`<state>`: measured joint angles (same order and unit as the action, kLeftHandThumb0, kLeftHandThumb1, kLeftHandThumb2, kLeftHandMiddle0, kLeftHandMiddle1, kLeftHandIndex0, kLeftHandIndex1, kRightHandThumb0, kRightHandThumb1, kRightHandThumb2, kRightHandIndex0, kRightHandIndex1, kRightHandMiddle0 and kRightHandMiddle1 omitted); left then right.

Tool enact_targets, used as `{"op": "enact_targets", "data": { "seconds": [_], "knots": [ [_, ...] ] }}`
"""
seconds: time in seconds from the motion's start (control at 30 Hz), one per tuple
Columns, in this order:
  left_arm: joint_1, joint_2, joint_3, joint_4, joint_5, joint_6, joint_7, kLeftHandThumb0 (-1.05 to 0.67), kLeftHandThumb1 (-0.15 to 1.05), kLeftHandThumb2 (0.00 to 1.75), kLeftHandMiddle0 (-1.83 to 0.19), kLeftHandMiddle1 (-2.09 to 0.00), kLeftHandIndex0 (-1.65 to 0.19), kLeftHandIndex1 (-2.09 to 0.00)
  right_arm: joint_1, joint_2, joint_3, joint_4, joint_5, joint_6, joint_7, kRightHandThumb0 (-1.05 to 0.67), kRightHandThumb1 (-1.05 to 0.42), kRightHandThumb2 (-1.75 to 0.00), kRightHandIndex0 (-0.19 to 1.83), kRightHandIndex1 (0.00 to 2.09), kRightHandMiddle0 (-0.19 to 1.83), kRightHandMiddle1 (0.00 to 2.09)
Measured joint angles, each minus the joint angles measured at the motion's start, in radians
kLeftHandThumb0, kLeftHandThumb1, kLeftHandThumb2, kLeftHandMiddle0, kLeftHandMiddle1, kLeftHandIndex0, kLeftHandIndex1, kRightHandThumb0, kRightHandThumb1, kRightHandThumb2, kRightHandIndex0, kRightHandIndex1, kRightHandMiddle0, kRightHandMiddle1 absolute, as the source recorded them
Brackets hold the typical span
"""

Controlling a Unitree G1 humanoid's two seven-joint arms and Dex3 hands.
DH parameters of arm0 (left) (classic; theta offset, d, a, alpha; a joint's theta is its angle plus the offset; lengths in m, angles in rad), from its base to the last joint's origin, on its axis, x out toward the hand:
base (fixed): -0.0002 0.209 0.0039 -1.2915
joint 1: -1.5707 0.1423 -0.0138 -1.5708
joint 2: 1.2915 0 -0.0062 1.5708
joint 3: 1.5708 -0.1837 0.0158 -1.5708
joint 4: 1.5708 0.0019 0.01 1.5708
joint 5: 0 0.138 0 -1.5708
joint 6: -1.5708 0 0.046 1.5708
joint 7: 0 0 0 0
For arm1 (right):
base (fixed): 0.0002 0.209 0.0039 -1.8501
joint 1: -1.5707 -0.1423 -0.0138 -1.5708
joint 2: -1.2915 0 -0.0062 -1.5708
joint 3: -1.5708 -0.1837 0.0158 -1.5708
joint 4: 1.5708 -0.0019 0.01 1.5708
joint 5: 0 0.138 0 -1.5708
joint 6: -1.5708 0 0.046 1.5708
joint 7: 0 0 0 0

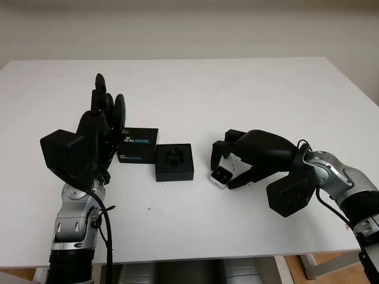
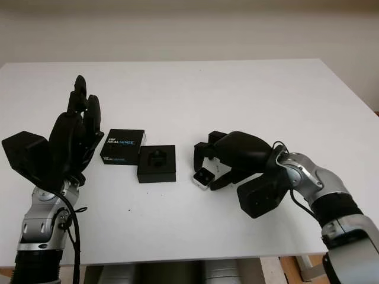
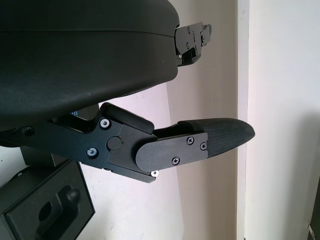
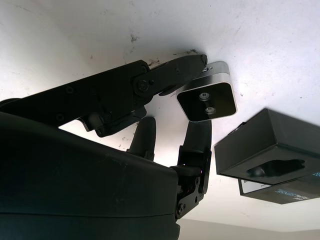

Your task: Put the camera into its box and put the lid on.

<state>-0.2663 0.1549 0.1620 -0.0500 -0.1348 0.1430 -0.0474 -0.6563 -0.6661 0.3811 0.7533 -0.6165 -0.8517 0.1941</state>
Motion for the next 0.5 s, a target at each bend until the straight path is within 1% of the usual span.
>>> {"op": "enact_targets", "data": {
  "seconds": [0.07,0.17,0.23,0.27,0.3,0.33,0.37,0.4,0.47,0.5],
  "knots": [
    [0.0,0.0,0.0,0.0,0.0,0.0,0.001,-0.72,1.05,0.59,0.19,0.0,0.19,0.0,0.0,0.0,0.0,0.003,0.0,-0.003,-0.006,-0.37,-1.01,-0.07,0.25,1.55,0.31,1.4],
    [0.0,0.0,0.0,0.0,0.001,0.001,0.001,-0.72,1.05,0.59,0.19,0.0,0.19,0.0,0.0,0.001,0.004,0.003,-0.011,-0.006,-0.021,-0.39,-1.04,-0.1,0.23,1.59,0.32,1.41],
    [0.0,0.0,0.0,0.0,0.001,0.002,0.001,-0.71,1.05,0.59,0.19,0.0,0.19,0.0,0.0,0.001,0.005,0.003,-0.028,-0.009,-0.043,-0.41,-1.05,-0.12,0.16,1.57,0.33,1.43],
    [0.0,0.0,0.0,0.0,0.001,0.002,0.001,-0.71,1.05,0.58,0.19,0.0,0.19,0.0,0.0,0.002,0.006,0.004,-0.032,-0.009,-0.052,-0.42,-1.05,-0.13,0.07,1.4,0.31,1.49],
    [0.0,0.0,0.0,0.0,0.001,0.002,0.001,-0.71,1.05,0.58,0.19,0.0,0.19,0.0,0.0,0.003,0.006,0.007,-0.033,-0.007,-0.055,-0.42,-1.05,-0.13,0.08,1.19,0.29,1.52],
    [0.0,0.0,0.0,0.0,0.001,0.002,0.001,-0.71,1.05,0.58,0.19,0.0,0.19,0.0,0.0,0.005,0.005,0.012,-0.031,-0.002,-0.058,-0.43,-1.05,-0.12,0.11,0.95,0.28,1.55],
    [0.0,0.0,0.0,0.0,0.0,0.003,0.001,-0.71,1.05,0.58,0.19,0.0,0.19,0.0,0.0,0.007,0.004,0.014,-0.027,0.01,-0.055,-0.44,-1.05,-0.11,0.17,0.61,0.27,1.57],
    [0.0,0.0,0.0,0.0,0.0,0.004,0.001,-0.71,1.05,0.57,0.19,0.0,0.19,0.0,0.0,0.01,0.003,0.015,-0.021,0.021,-0.049,-0.44,-1.05,-0.11,0.22,0.43,0.27,1.57],
    [0.0,0.0,0.0,0.0,0.0,0.007,0.001,-0.71,1.05,0.57,0.19,0.0,0.19,0.0,0.0,0.02,-0.002,0.017,0.006,0.048,-0.031,-0.44,-1.05,-0.1,0.26,0.22,0.29,1.58],
    [0.0,0.0,0.0,0.0,0.0,0.008,0.0,-0.71,1.05,0.57,0.19,0.0,0.19,0.0,0.0,0.026,-0.007,0.019,0.022,0.062,-0.018,-0.44,-1.05,-0.1,0.25,0.19,0.29,1.58]
  ]
}}
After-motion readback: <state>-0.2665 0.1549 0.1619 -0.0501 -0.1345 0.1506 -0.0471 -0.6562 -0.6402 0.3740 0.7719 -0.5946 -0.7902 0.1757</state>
